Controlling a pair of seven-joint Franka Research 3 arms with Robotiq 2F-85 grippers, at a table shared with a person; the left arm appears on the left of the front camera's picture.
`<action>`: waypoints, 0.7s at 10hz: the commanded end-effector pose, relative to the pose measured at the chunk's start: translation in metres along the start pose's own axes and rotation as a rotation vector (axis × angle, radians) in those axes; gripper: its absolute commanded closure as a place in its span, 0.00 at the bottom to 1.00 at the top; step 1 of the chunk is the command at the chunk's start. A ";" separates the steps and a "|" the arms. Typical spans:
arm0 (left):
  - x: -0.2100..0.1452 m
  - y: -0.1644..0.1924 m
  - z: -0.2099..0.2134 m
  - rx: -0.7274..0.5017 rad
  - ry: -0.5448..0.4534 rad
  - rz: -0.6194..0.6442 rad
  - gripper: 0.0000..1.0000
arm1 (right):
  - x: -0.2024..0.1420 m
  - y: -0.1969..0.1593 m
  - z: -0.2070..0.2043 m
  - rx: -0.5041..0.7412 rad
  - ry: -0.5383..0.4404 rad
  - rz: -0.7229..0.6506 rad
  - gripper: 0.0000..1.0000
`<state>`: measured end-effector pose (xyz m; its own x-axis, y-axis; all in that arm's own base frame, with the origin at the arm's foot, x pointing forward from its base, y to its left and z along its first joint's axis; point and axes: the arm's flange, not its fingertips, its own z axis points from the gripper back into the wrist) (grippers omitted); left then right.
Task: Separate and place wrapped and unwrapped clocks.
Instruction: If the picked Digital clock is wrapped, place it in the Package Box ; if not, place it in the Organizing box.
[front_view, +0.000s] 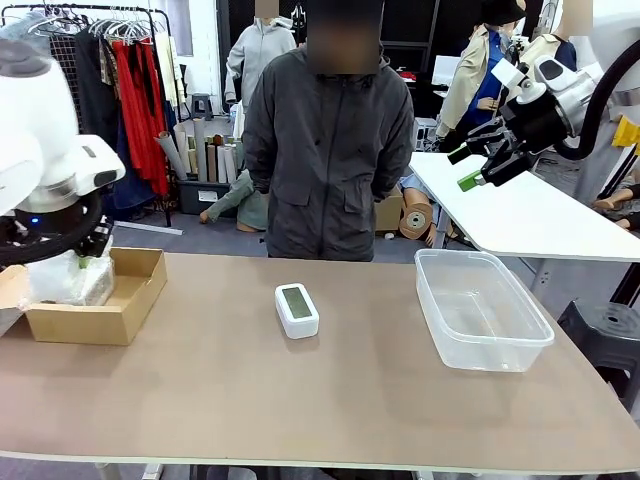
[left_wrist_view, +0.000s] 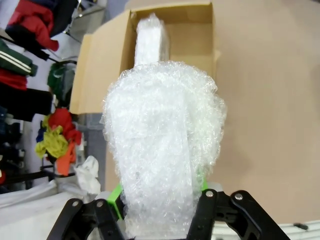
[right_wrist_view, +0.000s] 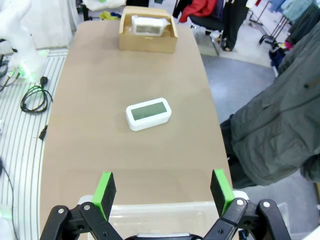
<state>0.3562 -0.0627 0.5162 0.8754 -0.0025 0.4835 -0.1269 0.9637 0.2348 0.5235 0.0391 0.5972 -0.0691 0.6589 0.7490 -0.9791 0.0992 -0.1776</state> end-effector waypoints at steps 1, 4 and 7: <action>0.024 0.007 -0.022 -0.084 -0.027 0.090 1.00 | 0.001 0.000 0.001 -0.003 0.009 0.006 0.00; 0.000 0.000 0.000 0.000 0.000 0.000 1.00 | 0.001 0.000 0.001 -0.003 0.009 0.006 0.00; 0.013 -0.002 -0.008 -0.025 -0.008 0.045 1.00 | 0.001 0.000 0.001 -0.003 0.009 0.006 0.00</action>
<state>0.3616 -0.0668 0.5114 0.8751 0.0125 0.4837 -0.1381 0.9646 0.2249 0.5235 0.0391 0.5973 -0.0693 0.6589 0.7490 -0.9791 0.0991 -0.1777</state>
